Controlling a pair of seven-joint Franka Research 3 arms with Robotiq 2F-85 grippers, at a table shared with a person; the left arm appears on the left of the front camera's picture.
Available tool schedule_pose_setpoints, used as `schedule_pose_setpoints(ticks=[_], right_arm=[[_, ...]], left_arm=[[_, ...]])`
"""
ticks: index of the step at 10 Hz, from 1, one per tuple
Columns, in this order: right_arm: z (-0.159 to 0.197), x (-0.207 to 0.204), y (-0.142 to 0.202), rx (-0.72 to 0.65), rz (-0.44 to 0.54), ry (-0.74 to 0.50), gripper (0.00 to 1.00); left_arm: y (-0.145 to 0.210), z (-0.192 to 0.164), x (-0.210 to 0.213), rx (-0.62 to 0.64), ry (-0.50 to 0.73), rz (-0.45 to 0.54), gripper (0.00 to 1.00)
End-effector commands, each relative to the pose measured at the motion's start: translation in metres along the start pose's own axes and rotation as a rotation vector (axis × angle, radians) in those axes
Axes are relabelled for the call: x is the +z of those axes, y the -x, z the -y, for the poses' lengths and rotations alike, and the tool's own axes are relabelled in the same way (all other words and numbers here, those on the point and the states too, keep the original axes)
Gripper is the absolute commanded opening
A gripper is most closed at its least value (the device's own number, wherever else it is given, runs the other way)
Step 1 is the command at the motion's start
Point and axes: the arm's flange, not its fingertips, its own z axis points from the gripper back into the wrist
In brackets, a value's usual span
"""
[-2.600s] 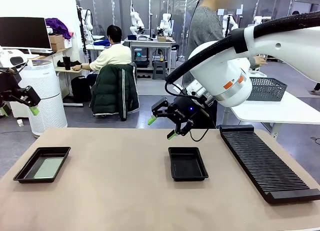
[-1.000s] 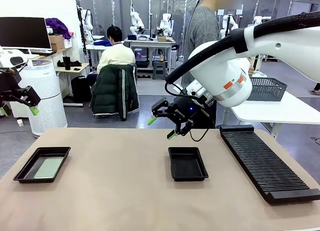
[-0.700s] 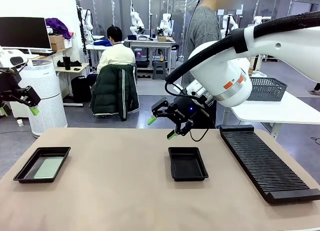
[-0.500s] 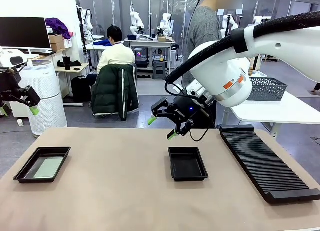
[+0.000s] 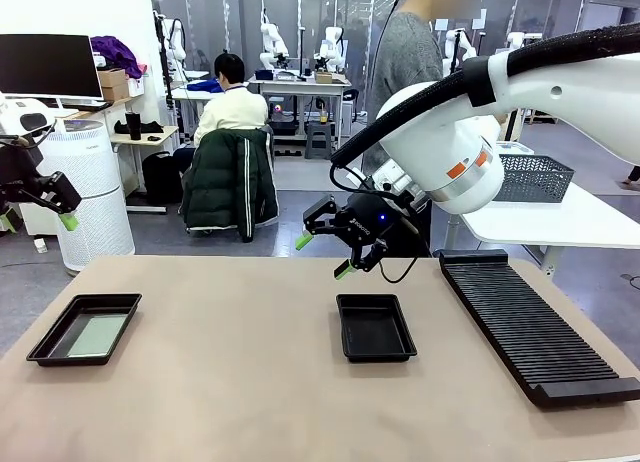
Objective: Inspect and transfer BCBs to ESD trays.
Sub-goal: Pick up the Blank PCB from the PCB Rack and place it in the right ESD tray.
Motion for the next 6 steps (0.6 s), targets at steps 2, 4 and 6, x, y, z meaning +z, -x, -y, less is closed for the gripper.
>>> schedule_pose_setpoints(ticks=[2, 4, 6], right_arm=[[0.0014, -0.0002, 0.0005, -0.001, -0.001, 0.001, 1.0], [0.0014, -0.0002, 0.0005, -0.001, -0.001, 0.001, 1.0], [0.0014, -0.0002, 0.0005, -0.001, -0.001, 0.001, 1.0]], left_arm=[[0.0026, 0.0004, -0.0009, 0.001, -0.002, 0.004, 1.0], [0.0026, 0.0004, -0.0009, 0.001, -0.002, 0.004, 1.0], [0.0026, 0.0004, -0.0009, 0.001, -0.002, 0.004, 1.0]])
